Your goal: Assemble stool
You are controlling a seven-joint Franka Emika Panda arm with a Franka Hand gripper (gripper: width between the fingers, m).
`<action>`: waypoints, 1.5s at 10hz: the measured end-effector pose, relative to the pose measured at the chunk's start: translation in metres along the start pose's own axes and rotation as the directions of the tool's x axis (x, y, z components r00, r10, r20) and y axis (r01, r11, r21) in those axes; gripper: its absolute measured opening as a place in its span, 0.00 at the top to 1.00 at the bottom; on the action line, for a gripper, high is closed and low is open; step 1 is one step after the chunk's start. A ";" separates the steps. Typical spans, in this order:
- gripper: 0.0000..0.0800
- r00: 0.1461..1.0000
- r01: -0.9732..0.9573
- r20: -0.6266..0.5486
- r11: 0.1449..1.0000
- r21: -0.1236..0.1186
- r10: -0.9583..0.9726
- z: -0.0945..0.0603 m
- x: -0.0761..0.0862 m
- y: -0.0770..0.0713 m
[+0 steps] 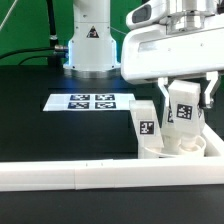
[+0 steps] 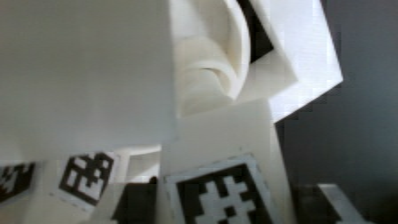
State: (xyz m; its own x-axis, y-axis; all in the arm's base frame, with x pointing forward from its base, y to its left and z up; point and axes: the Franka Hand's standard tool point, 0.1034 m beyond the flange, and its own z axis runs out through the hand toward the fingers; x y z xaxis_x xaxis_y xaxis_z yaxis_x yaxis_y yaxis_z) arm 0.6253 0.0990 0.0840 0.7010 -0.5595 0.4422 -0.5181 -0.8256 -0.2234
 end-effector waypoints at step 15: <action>0.21 0.999 0.031 -0.031 1.000 -0.003 -0.031 0.015 -0.008 0.003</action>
Offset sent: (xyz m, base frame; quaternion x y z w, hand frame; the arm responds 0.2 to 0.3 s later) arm 0.0065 0.0008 -0.0138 -0.0036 0.0127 0.0066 0.9999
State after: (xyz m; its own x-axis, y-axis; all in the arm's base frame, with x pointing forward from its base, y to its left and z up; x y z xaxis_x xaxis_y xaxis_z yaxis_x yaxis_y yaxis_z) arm 0.6255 0.0996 0.0670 0.7012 -0.5312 0.4756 -0.4977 -0.8423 -0.2069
